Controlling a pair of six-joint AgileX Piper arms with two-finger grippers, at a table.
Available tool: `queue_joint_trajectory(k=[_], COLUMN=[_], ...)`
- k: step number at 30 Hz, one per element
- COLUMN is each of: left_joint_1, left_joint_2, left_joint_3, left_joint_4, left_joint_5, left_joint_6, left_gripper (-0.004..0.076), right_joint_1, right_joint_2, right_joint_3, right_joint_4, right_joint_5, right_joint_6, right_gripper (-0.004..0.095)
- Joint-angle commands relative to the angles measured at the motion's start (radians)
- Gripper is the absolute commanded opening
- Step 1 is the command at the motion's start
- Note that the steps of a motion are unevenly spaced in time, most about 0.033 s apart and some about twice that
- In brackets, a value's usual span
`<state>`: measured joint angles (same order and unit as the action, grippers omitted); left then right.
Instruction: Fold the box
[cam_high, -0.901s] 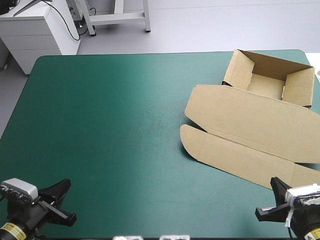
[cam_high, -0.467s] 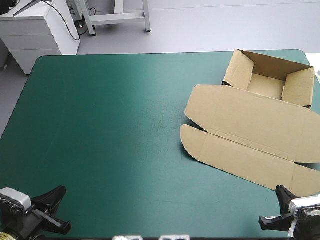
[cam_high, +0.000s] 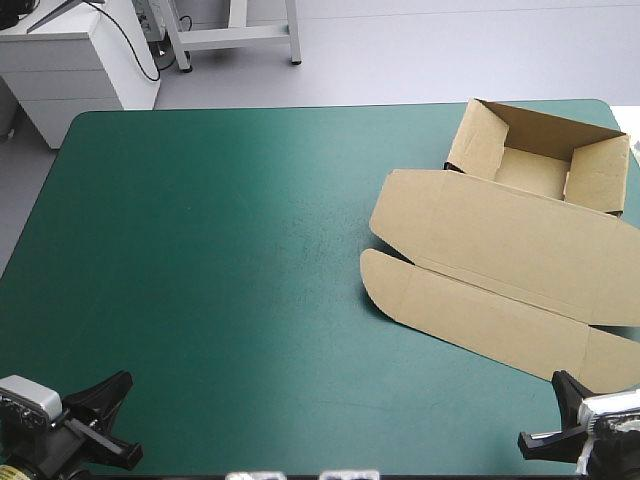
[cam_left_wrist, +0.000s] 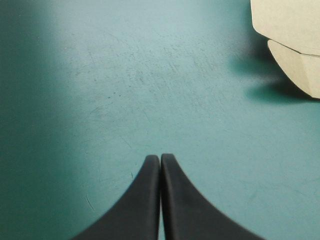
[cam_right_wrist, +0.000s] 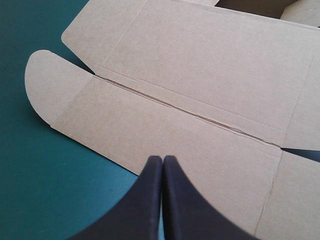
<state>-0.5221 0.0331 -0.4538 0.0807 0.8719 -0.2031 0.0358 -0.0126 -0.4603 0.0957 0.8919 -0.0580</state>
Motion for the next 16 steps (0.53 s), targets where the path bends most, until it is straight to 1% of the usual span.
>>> queue_joint_trajectory(k=[1, 9, 16], left_joint_1=[-0.005, -0.001, 0.109], left_joint_2=[0.019, 0.019, 0.005], left_joint_3=[-0.021, -0.021, -0.021], left_joint_4=[-0.002, -0.002, -0.002], left_joint_5=[-0.068, -0.068, -0.068], left_joint_6=[-0.004, -0.004, -0.004], left_gripper=[-0.0008, -0.0008, -0.0008], right_joint_1=[0.002, 0.002, 0.002], right_joint_2=[0.010, -0.002, -0.024], right_joint_3=[-0.020, -0.020, -0.020], right_joint_4=[-0.002, -0.002, -0.002], right_joint_5=[-0.068, -0.068, -0.068], right_joint_6=[-0.004, -0.007, -0.007], right_gripper=[-0.0020, -0.0020, -0.0020])
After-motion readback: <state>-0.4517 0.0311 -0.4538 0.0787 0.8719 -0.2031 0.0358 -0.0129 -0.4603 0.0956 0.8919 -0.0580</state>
